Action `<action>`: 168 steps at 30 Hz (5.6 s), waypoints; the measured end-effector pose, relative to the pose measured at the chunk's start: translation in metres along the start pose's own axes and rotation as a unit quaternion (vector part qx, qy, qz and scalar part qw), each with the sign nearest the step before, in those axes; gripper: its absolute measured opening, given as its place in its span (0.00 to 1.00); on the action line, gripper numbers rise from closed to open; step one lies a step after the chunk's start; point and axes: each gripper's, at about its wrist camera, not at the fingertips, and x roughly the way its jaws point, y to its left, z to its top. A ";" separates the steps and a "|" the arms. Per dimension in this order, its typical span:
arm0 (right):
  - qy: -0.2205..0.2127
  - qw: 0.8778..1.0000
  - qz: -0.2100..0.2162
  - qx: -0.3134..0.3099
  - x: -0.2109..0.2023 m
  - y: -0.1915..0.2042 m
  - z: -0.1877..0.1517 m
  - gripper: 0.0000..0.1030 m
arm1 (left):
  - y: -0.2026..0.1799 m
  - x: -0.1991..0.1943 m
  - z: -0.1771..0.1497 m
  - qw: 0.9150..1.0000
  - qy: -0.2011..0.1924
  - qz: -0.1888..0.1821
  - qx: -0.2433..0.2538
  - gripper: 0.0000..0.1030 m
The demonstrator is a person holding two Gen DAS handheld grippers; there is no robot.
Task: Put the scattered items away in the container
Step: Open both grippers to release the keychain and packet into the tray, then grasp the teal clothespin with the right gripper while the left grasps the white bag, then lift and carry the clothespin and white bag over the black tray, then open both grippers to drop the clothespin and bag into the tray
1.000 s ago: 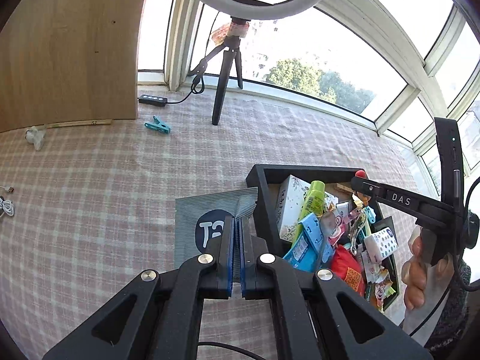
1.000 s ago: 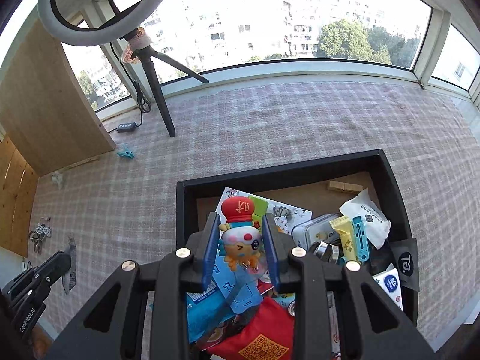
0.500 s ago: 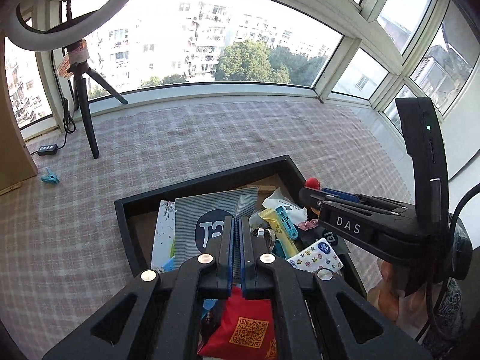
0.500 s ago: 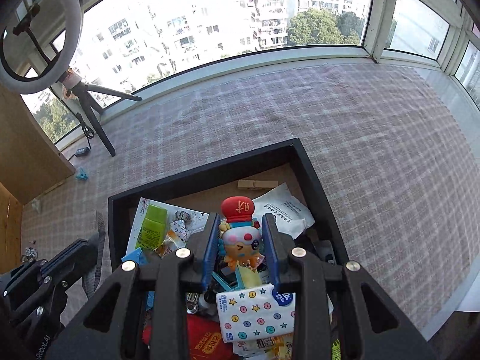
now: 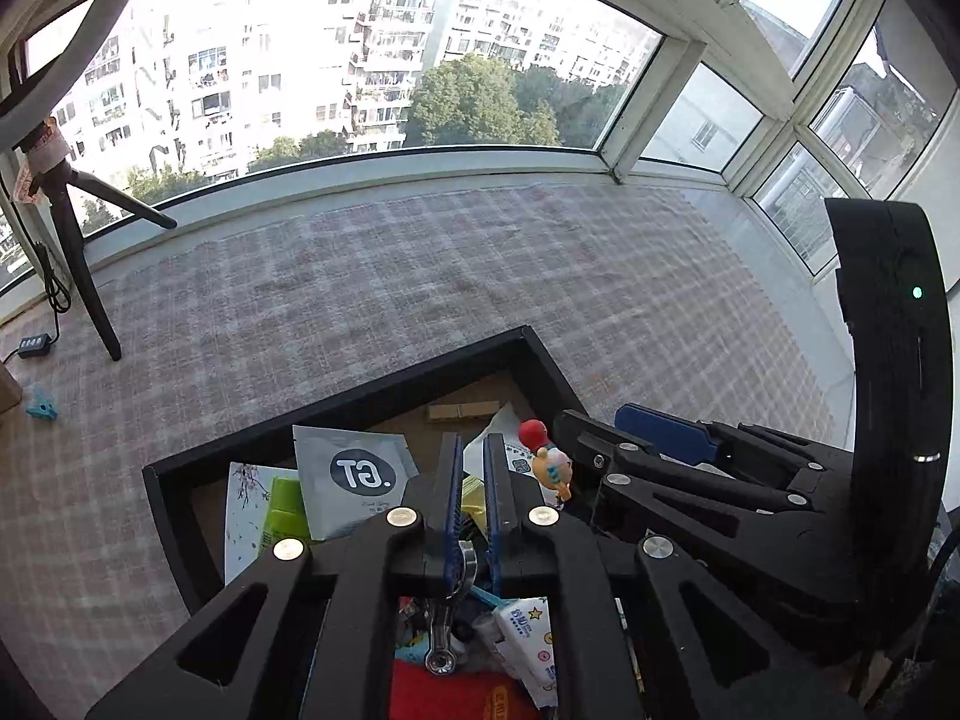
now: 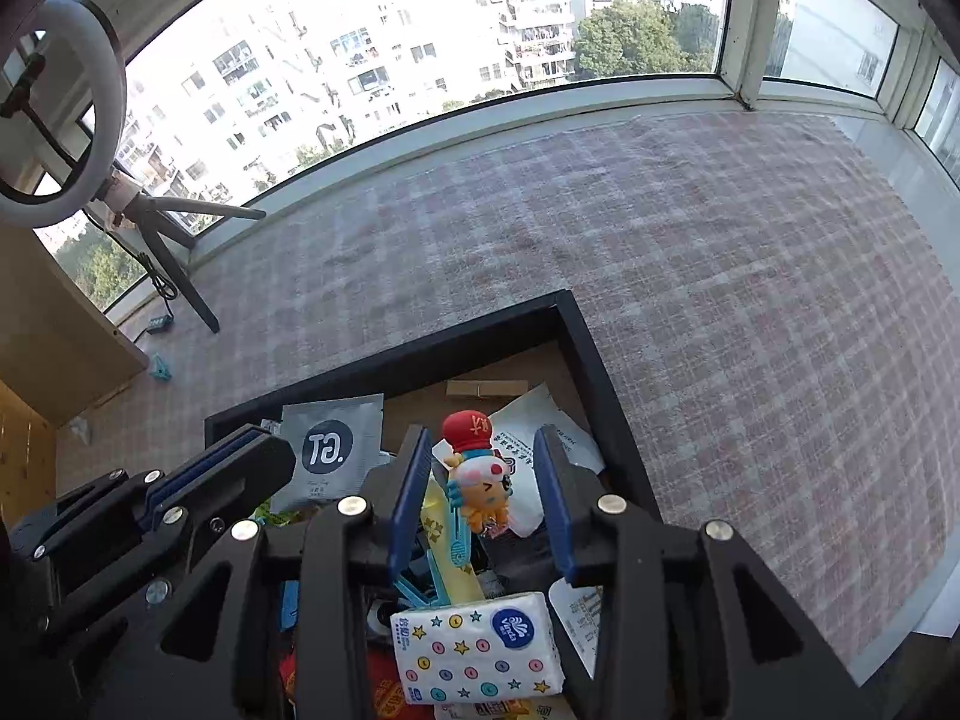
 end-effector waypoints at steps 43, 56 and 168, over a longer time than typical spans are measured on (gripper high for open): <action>-0.011 0.983 0.079 -0.166 0.010 0.270 -0.048 0.45 | 0.305 -0.165 -0.110 0.969 -0.040 0.162 -0.181 0.15; 0.023 0.967 0.073 -0.243 0.085 0.376 -0.038 0.45 | 0.458 -0.175 -0.118 0.937 -0.042 0.201 -0.282 0.21; -0.027 0.998 -0.030 -0.047 -0.016 0.030 -0.009 0.50 | 0.032 -0.056 -0.062 0.999 0.028 -0.002 -0.014 0.44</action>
